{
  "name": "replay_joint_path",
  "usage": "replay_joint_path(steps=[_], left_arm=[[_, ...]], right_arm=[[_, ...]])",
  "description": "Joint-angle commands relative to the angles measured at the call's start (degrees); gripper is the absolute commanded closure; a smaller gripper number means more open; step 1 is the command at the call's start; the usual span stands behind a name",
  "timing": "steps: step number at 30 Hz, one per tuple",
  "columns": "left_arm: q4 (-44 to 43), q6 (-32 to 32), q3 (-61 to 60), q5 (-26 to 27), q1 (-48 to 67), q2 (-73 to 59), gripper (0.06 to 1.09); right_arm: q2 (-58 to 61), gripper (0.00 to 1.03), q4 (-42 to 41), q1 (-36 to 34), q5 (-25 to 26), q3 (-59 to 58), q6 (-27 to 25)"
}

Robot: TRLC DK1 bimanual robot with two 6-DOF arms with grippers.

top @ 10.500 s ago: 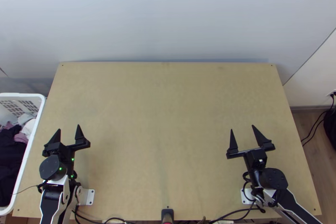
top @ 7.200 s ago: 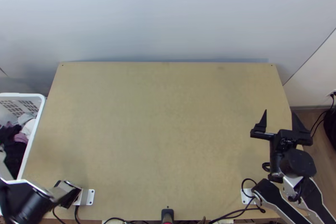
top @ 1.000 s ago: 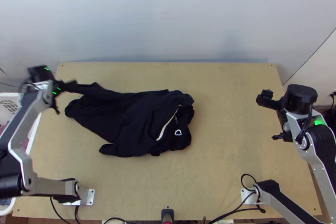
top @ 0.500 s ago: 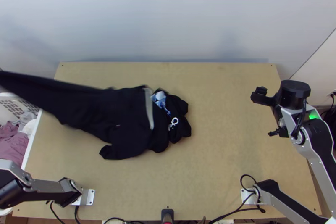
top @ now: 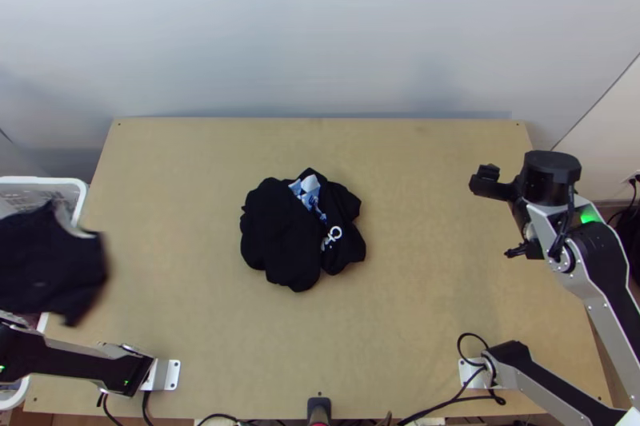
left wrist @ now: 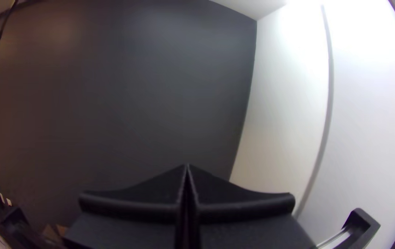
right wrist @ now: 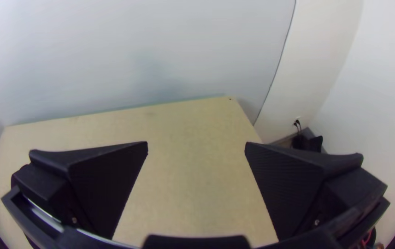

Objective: Fold the t-shirt

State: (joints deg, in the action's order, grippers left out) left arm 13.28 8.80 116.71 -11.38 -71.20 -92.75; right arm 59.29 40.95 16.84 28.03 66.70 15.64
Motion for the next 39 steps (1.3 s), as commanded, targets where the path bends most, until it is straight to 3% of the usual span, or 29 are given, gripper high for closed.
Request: replay_joint_path(steps=[1, 5, 8, 12, 14, 18, 19, 20, 31, 39], left_arm=[[-1.2, -1.3, 2.6, -1.6, -6.1, -3.1, 1.05], [7.6, 1.2, -3.6, 1.8, -3.0, 1.9, 1.04], [7.2, 1.6, -16.2, 5.3, 1.6, 10.0, 1.04], [6.3, 1.2, -32.8, 6.0, 10.7, 21.4, 1.00], [5.7, 0.8, -39.9, 6.0, 15.5, 26.4, 0.81], [7.4, 0.9, -52.2, 5.9, 26.3, 34.9, 0.25], [9.1, 1.3, -53.8, 5.9, 28.7, 36.1, 0.15], [11.7, 2.4, -54.5, 5.9, 30.8, 36.6, 0.11], [25.9, 9.4, -56.9, 6.6, 49.2, 37.6, 0.11], [30.2, 15.3, -50.3, 6.9, 70.5, 26.8, 0.11]], right_arm=[[0.1, 0.05, 0.0, 1.1, 0.0, -0.2, 0.1], [-0.4, 0.04, 0.1, 1.2, 0.0, -0.3, 0.1], [-1.3, 0.04, 0.3, 1.3, 0.0, -0.5, 0.0], [-2.4, 0.04, 0.4, 1.3, 0.0, -1.2, 0.0], [-2.8, 0.04, 0.5, 1.3, 0.0, -1.4, 0.0], [-3.0, 0.04, 1.2, 2.0, 0.0, -1.0, -0.2], [-3.0, 0.04, 1.8, 2.1, -0.1, -0.9, -0.2], [-3.0, 0.04, 2.1, 2.4, -0.3, -0.8, -0.3], [-3.5, 0.04, 3.4, 2.7, -1.0, -1.3, 0.4], [-1.8, 0.04, 3.4, 5.5, -3.7, -1.3, 1.1]])
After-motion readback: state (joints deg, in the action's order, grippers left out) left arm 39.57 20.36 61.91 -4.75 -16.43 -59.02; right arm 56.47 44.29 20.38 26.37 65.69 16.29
